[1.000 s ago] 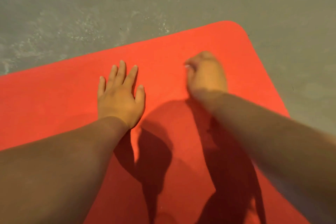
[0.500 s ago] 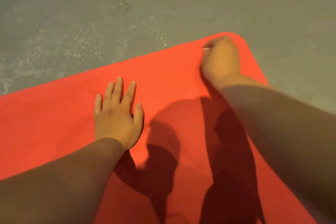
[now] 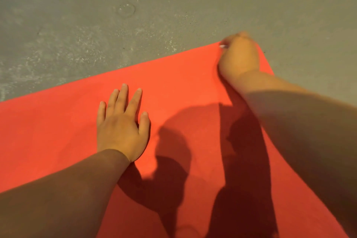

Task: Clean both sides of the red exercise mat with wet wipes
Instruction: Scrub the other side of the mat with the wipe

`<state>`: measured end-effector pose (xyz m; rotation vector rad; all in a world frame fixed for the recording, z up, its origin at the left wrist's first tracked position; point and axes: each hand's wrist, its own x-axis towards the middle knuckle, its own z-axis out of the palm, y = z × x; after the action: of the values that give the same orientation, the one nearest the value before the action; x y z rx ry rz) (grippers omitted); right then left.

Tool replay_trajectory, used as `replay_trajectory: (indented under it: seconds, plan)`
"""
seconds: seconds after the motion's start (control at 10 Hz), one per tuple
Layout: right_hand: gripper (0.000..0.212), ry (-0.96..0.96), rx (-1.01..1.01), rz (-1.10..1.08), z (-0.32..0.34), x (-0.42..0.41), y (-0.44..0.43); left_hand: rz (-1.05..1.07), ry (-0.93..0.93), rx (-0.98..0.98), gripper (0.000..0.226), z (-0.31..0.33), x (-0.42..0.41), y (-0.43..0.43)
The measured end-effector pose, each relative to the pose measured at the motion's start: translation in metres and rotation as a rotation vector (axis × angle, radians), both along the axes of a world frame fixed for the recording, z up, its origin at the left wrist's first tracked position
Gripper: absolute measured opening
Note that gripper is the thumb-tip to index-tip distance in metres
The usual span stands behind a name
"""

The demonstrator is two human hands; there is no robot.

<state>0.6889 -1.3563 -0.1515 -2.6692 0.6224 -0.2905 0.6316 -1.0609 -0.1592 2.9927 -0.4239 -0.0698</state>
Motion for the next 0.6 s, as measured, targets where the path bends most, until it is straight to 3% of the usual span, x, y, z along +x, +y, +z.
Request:
replay_trajectory:
  seconds: [0.1,0.2,0.3,0.4,0.6]
  plan:
    - [0.029,-0.059,-0.011,0.36,-0.002,-0.002,0.042,-0.001,-0.002,0.002,0.065,0.001,0.0,0.0]
    - [0.031,-0.063,-0.076,0.378,-0.003,-0.004,0.009,-0.004,0.0,-0.01,0.065,-0.001,0.001,0.0]
    - [0.033,-0.034,-0.095,0.032,0.0,-0.009,-0.038,-0.001,-0.014,-0.009,0.065,-0.001,0.001,0.001]
    - [0.033,0.0,-0.061,-0.109,-0.002,-0.001,-0.032,-0.005,-0.013,-0.005,0.064,-0.001,0.001,0.001]
    - [0.032,-0.069,-0.076,0.285,-0.012,-0.006,0.001,0.0,-0.015,-0.018,0.066,-0.001,0.001,0.0]
